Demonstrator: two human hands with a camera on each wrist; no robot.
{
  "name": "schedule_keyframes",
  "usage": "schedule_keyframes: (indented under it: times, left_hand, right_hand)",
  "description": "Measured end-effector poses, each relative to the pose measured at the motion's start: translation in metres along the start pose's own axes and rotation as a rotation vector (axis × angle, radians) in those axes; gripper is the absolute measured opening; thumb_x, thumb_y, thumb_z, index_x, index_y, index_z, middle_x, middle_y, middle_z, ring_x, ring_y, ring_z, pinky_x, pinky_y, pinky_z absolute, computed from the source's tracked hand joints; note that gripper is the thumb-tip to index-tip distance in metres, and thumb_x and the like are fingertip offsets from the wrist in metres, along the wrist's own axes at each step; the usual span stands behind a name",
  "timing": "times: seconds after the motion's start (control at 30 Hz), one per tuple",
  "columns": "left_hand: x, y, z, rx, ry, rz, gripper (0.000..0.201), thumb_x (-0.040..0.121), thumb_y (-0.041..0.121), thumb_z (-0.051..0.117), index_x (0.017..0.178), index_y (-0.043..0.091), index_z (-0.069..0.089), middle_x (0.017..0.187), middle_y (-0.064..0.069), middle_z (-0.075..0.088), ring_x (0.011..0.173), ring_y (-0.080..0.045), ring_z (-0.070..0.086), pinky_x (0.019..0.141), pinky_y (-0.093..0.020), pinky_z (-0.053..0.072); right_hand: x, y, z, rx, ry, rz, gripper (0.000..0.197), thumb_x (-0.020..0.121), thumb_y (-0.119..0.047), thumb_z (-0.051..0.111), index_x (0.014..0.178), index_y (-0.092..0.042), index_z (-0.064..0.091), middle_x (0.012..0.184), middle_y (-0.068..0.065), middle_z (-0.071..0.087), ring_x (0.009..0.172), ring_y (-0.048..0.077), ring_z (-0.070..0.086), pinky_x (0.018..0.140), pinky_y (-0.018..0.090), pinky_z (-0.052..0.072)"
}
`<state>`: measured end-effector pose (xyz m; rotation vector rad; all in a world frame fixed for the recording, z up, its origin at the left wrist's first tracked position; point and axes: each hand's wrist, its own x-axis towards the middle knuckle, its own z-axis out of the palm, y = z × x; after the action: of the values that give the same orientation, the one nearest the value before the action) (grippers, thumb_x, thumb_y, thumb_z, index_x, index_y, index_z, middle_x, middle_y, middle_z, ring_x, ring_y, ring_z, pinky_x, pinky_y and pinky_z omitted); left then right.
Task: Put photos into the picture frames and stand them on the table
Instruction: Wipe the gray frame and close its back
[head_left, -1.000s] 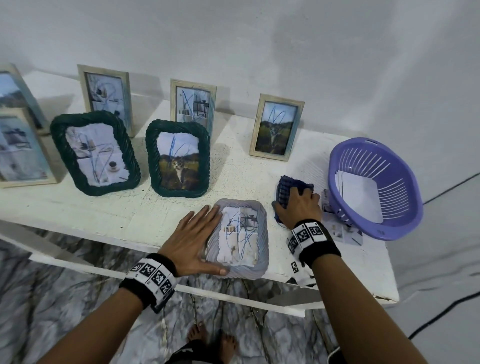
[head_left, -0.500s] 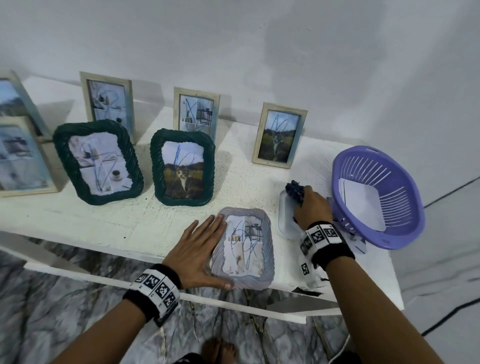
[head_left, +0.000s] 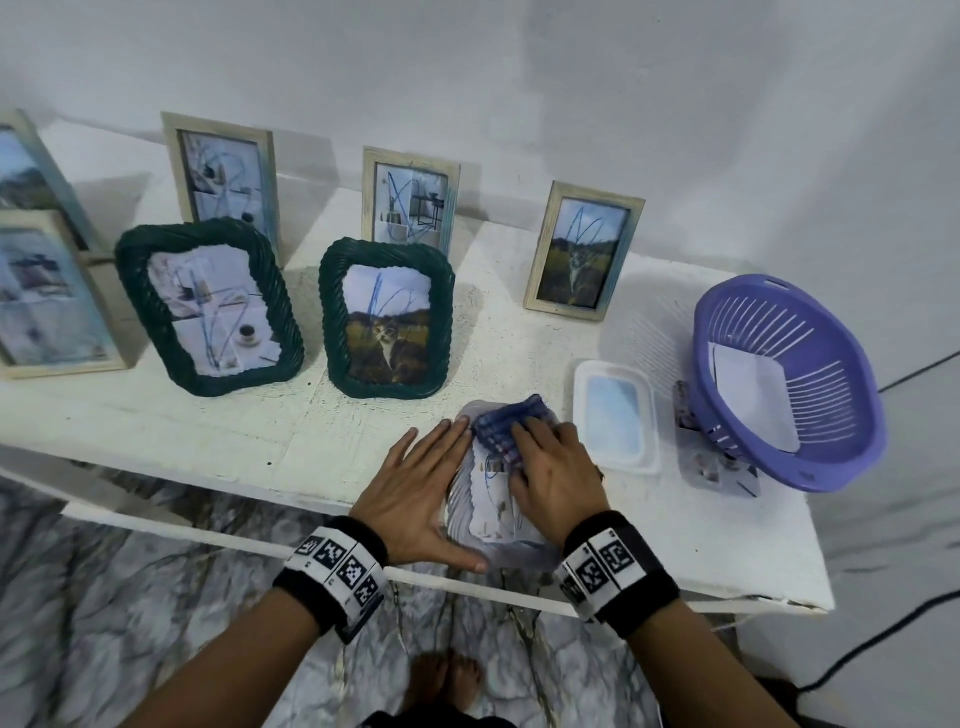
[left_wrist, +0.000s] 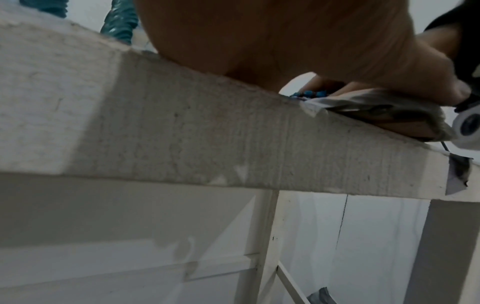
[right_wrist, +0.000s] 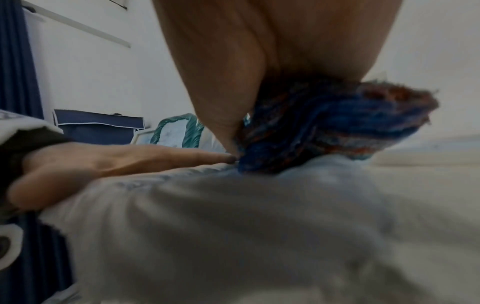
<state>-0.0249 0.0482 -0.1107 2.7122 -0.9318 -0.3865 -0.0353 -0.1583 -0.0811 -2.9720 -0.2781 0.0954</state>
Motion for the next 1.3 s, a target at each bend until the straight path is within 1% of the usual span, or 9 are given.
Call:
schedule_keyframes:
  times: [0.27, 0.47, 0.57, 0.67, 0.83, 0.9, 1.07, 1.2, 1.3]
  left_hand:
    - [0.001, 0.000, 0.003, -0.003, 0.038, -0.005, 0.144, 0.053, 0.101, 0.044, 0.155, 0.014, -0.009, 0.162, 0.003, -0.018, 0.149, -0.011, -0.016, 0.119, -0.037, -0.010]
    - [0.000, 0.001, -0.001, -0.022, 0.030, -0.008, 0.144, 0.053, 0.100, 0.043, 0.154, 0.016, -0.016, 0.161, 0.004, -0.022, 0.148, -0.009, -0.018, 0.119, -0.037, -0.011]
    - [0.000, 0.001, -0.001, -0.025, 0.025, -0.014, 0.144, 0.053, 0.100, 0.043, 0.154, 0.015, -0.015, 0.160, 0.004, -0.023, 0.148, -0.009, -0.018, 0.119, -0.036, -0.012]
    - [0.002, 0.001, 0.000, -0.004, 0.021, -0.017, 0.144, 0.053, 0.100, 0.043, 0.154, 0.015, -0.015, 0.160, 0.003, -0.024, 0.147, -0.009, -0.020, 0.119, -0.036, -0.013]
    - [0.002, -0.001, 0.001, -0.014, 0.036, -0.005, 0.144, 0.052, 0.100, 0.044, 0.155, 0.015, -0.010, 0.162, 0.003, -0.018, 0.149, -0.011, -0.013, 0.120, -0.037, -0.009]
    - [0.002, -0.002, 0.000, -0.021, 0.035, -0.002, 0.144, 0.052, 0.100, 0.044, 0.155, 0.015, -0.010, 0.162, 0.003, -0.018, 0.149, -0.010, -0.013, 0.120, -0.037, -0.009]
    - [0.004, -0.003, 0.001, -0.008, 0.022, 0.002, 0.146, 0.051, 0.101, 0.043, 0.154, 0.015, -0.013, 0.161, 0.003, -0.021, 0.148, -0.010, -0.015, 0.120, -0.036, -0.010]
    - [0.004, -0.003, 0.000, 0.008, 0.021, 0.005, 0.145, 0.051, 0.102, 0.040, 0.154, 0.016, -0.013, 0.161, 0.003, -0.020, 0.149, -0.011, -0.013, 0.122, -0.038, -0.005]
    - [0.003, -0.003, 0.001, 0.015, 0.015, 0.000, 0.145, 0.050, 0.103, 0.039, 0.154, 0.016, -0.012, 0.162, 0.002, -0.018, 0.150, -0.012, -0.011, 0.122, -0.040, -0.002]
  right_hand:
    - [-0.028, -0.011, -0.016, 0.017, 0.094, -0.360, 0.042, 0.071, -0.021, 0.040, 0.093, -0.009, 0.073, 0.097, 0.003, 0.069, 0.086, 0.015, 0.047, 0.077, 0.030, 0.045]
    - [0.010, 0.011, -0.006, -0.160, -0.093, -0.085, 0.043, 0.081, -0.008, 0.035, 0.113, -0.007, 0.063, 0.116, 0.014, 0.063, 0.092, 0.033, 0.059, 0.083, 0.040, 0.044]
    - [0.001, -0.008, -0.005, -0.095, -0.041, -0.224, 0.042, 0.077, -0.011, 0.044, 0.113, -0.007, 0.066, 0.118, 0.012, 0.065, 0.099, 0.031, 0.062, 0.090, 0.038, 0.040]
    - [-0.034, -0.010, -0.011, -0.078, -0.072, -0.409, 0.045, 0.079, -0.024, 0.039, 0.107, -0.008, 0.071, 0.113, 0.007, 0.068, 0.094, 0.024, 0.060, 0.083, 0.034, 0.038]
    - [-0.008, 0.017, -0.014, -0.198, -0.010, -0.153, 0.037, 0.060, -0.013, 0.072, 0.095, -0.003, 0.071, 0.098, 0.015, 0.069, 0.070, 0.032, 0.062, 0.070, 0.035, 0.048]
    - [-0.001, 0.011, -0.011, -0.125, 0.010, -0.136, 0.035, 0.064, -0.007, 0.060, 0.097, -0.003, 0.069, 0.101, 0.015, 0.068, 0.074, 0.033, 0.063, 0.075, 0.039, 0.039]
    - [-0.047, -0.010, -0.023, 0.013, 0.053, -0.457, 0.041, 0.079, -0.023, 0.042, 0.098, -0.011, 0.076, 0.108, 0.002, 0.073, 0.093, 0.014, 0.052, 0.076, 0.029, 0.038]
    - [-0.018, 0.018, -0.018, -0.066, 0.049, -0.303, 0.036, 0.070, -0.013, 0.058, 0.102, -0.012, 0.074, 0.109, 0.006, 0.072, 0.074, 0.029, 0.063, 0.069, 0.036, 0.052]
    - [-0.004, 0.002, -0.019, -0.020, 0.064, -0.255, 0.042, 0.068, -0.011, 0.050, 0.102, -0.011, 0.074, 0.111, 0.006, 0.072, 0.074, 0.031, 0.063, 0.073, 0.034, 0.050]
